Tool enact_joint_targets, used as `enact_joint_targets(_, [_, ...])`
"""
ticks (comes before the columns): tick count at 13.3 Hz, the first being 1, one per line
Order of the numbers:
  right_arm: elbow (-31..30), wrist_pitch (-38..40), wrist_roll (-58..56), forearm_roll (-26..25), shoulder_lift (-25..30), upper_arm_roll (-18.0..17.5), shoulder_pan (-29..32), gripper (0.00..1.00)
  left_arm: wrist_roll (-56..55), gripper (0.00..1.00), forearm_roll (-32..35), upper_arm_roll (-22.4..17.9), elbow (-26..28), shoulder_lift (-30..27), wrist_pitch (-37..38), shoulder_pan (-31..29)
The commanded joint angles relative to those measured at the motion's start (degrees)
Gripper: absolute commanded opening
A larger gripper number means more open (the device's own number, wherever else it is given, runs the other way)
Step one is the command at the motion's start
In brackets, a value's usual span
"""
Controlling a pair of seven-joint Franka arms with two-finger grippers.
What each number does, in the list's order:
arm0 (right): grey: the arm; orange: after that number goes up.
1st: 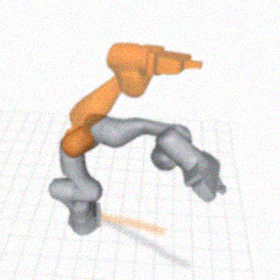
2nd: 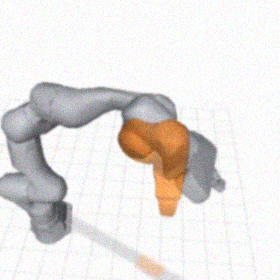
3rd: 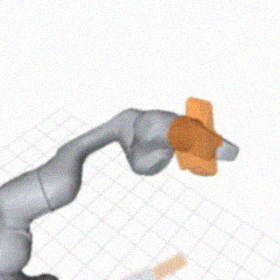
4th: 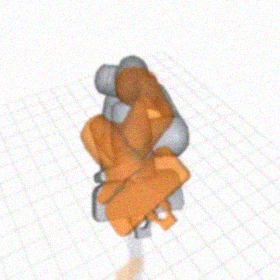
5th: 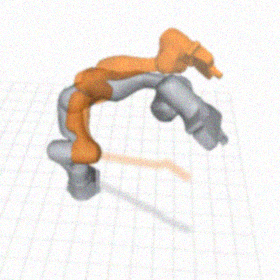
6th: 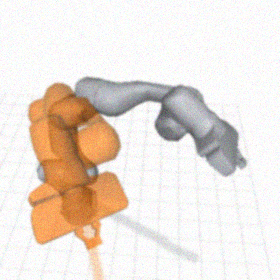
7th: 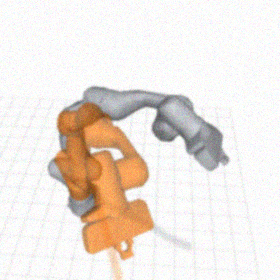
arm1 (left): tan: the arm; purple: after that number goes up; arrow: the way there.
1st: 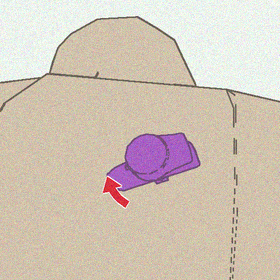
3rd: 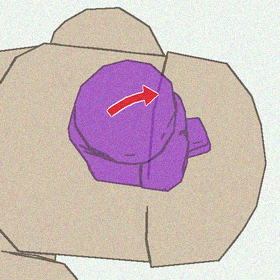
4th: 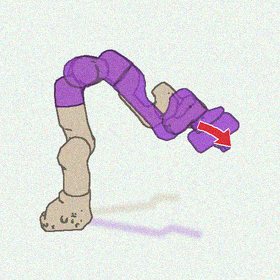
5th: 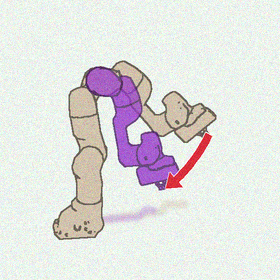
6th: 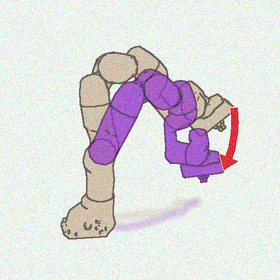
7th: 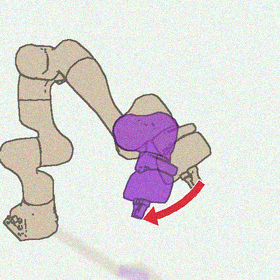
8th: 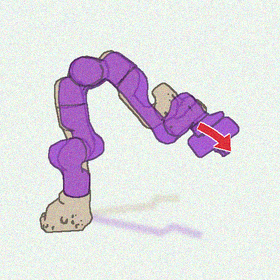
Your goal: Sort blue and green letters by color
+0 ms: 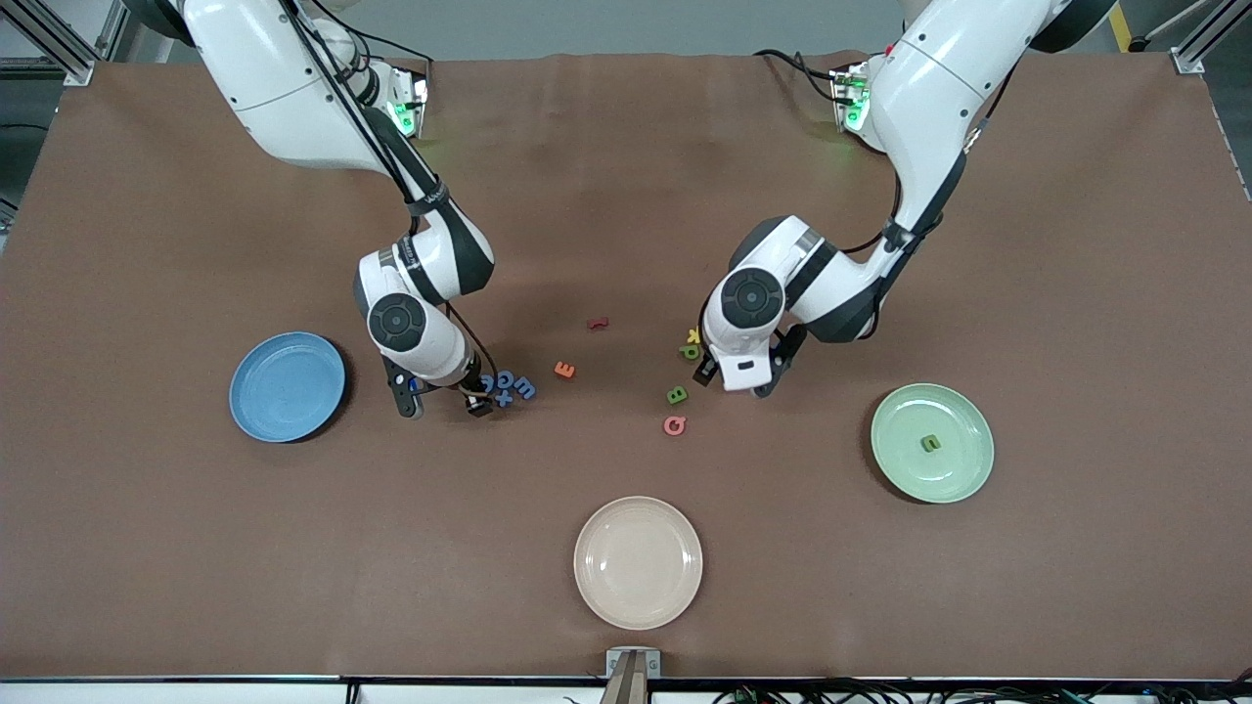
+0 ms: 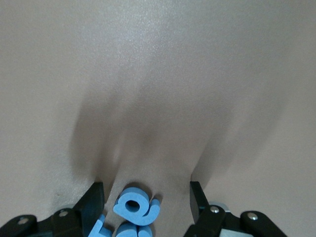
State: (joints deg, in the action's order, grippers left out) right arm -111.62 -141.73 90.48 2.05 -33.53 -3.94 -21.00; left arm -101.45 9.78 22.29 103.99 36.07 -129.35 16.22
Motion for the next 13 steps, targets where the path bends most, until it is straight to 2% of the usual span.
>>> enact_joint_targets(1, [-0.2,0.0,-0.2,1.6,0.2,0.0,-1.2,0.78,-7.7,0.94,-0.2,0.5,6.0,-2.8,-4.6,-0.3])
enact_joint_targets(5, [0.2,-0.1,-0.9,3.4,0.1,0.1,-2.0,0.75,-10.1,0.89,-0.2,0.3,5.8,-1.2,-5.0,-0.3])
enact_joint_targets(9, [0.1,0.0,-1.5,2.7,0.1,0.2,-1.9,0.71,-10.2,0.74,-0.1,0.3,5.9,0.3,-7.0,-0.4])
enact_joint_targets(12, [0.1,0.0,-3.1,2.6,0.1,0.2,-1.9,0.54,-10.2,0.64,-0.1,0.3,6.0,1.3,-7.3,-0.2])
enact_joint_targets(13, [0.1,0.0,-3.1,2.5,0.1,0.3,-1.9,0.50,-10.1,0.50,-0.1,0.3,6.0,1.2,-7.2,-0.5])
